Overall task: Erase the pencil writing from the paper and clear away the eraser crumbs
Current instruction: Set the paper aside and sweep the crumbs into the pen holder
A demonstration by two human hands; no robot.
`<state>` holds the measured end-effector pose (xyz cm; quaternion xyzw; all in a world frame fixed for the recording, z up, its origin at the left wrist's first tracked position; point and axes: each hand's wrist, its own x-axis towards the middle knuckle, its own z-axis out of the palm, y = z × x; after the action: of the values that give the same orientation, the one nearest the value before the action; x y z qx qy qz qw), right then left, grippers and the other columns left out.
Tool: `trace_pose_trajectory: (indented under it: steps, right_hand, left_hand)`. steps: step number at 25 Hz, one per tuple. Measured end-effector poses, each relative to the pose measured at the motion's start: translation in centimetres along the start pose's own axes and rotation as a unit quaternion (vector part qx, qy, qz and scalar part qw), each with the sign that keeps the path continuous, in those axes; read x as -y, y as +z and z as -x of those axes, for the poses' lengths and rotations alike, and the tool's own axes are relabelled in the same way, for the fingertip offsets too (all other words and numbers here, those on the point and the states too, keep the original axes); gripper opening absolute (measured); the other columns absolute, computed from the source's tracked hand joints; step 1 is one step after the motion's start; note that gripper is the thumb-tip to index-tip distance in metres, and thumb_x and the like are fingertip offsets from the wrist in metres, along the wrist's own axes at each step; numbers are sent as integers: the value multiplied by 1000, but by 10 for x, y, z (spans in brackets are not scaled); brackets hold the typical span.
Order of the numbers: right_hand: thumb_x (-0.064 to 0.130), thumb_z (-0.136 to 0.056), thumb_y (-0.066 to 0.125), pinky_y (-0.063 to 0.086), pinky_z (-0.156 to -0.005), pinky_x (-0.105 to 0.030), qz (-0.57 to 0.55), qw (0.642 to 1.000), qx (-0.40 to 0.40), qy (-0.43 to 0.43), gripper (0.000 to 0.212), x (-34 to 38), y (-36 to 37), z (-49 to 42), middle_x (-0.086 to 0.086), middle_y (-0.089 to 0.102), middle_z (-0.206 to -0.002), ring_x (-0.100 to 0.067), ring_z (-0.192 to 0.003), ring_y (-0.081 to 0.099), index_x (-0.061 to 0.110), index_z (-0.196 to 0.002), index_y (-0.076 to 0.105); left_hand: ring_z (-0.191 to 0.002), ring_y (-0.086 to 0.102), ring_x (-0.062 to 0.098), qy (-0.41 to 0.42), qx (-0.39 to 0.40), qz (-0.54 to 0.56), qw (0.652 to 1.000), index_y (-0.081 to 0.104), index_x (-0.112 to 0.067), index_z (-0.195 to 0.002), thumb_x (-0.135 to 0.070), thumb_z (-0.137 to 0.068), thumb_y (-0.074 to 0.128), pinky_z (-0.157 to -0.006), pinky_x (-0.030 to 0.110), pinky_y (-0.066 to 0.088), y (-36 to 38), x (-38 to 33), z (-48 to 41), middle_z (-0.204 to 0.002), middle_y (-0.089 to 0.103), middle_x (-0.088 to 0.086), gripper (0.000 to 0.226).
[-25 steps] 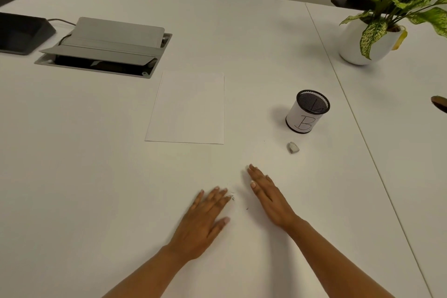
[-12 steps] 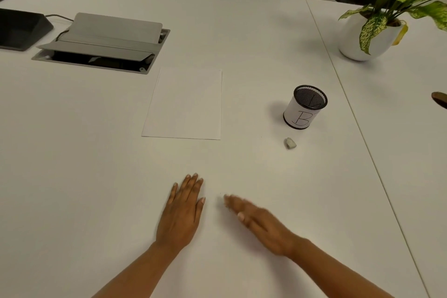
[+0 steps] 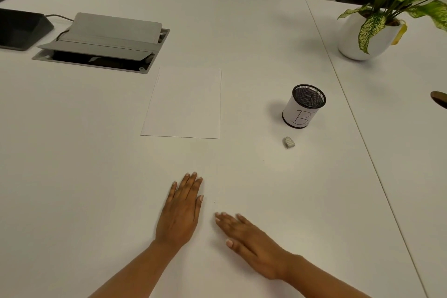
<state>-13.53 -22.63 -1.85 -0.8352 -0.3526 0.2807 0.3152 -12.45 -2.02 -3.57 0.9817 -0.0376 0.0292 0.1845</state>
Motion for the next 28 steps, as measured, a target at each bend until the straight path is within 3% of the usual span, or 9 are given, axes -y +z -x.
trace_pose_trajectory:
  steps: [3, 6, 9, 11, 15, 18, 20, 23, 28]
  right_hand:
    - [34, -98, 28, 3, -113, -12, -91, 993, -66, 34, 41, -4, -25, -8, 20, 18, -148, 9, -136, 12, 39, -137, 15]
    - [31, -99, 27, 0, -115, -21, -19, 988, -125, 92, 46, -13, -48, -33, 10, 9, -153, -1, -141, 3, 25, -142, 12]
    - [36, -98, 22, -8, -117, -29, 141, 987, -49, 55, 52, -11, -35, -43, 2, -4, -154, -6, -140, -10, 18, -144, 4]
    - [39, -97, 19, -13, -115, -26, 164, 986, 1, -17, 53, -6, -16, -33, 3, -5, -154, -4, -139, -13, 19, -144, 4]
    - [36, -98, 24, -6, -114, -15, 4, 997, 50, -50, 44, -2, -11, -10, 11, 19, -151, 5, -139, 7, 25, -141, 25]
    - [28, -98, 31, 6, -115, -18, -89, 993, -73, 26, 39, -8, -34, -20, 16, 28, -145, 5, -136, 19, 25, -137, 34]
    - [29, -98, 29, 1, -116, -20, -26, 991, -113, 67, 43, -13, -44, -34, 16, 14, -147, 0, -140, 10, 23, -141, 23]
    - [37, -98, 22, -8, -116, -27, 138, 987, -65, 52, 51, -13, -32, -46, 12, -7, -149, -5, -141, -7, 21, -144, 6]
    - [41, -97, 18, -17, -112, -21, 162, 984, 33, -64, 51, -2, 2, -16, 10, -3, -153, 0, -139, -12, 23, -144, 6]
  left_hand:
    - [-132, 37, 23, 2, -1, -1, 1000, 44, -7, -134, -39, -97, 3, -112, 27, 4, 0, 0, -1, -140, 45, 8, 63]
    - [-133, 34, 22, 2, -6, 1, 1000, 43, -7, -135, -39, -97, 1, -112, 27, 4, 1, 0, 0, -142, 43, 7, 64]
    - [-135, 32, 21, 5, -8, 7, 1000, 41, -8, -136, -39, -96, -2, -112, 27, 3, 2, 1, 0, -143, 42, 7, 66]
    - [-134, 33, 23, 5, -6, 9, 1000, 42, -7, -135, -38, -96, -2, -112, 27, 2, 1, 1, 0, -142, 43, 8, 66]
    - [-131, 38, 25, 6, -1, 2, 1000, 45, -5, -133, -35, -97, -2, -112, 28, 2, -1, 0, 1, -139, 46, 10, 66]
    - [-133, 36, 24, 5, -4, 7, 1000, 43, -7, -134, -36, -97, -1, -112, 29, 2, 0, 1, 0, -141, 45, 8, 64]
    - [-133, 36, 23, 7, -5, 7, 1000, 43, -7, -134, -36, -97, -1, -112, 28, 1, 0, 2, 0, -141, 44, 8, 65]
    - [-132, 37, 24, 8, -3, 12, 1000, 43, -7, -134, -35, -97, 2, -112, 27, 1, 0, 2, 0, -140, 45, 9, 63]
    - [-131, 39, 26, 12, -9, 18, 1000, 45, -5, -132, -37, -96, -3, -111, 26, 1, -2, 2, 1, -139, 47, 10, 68]
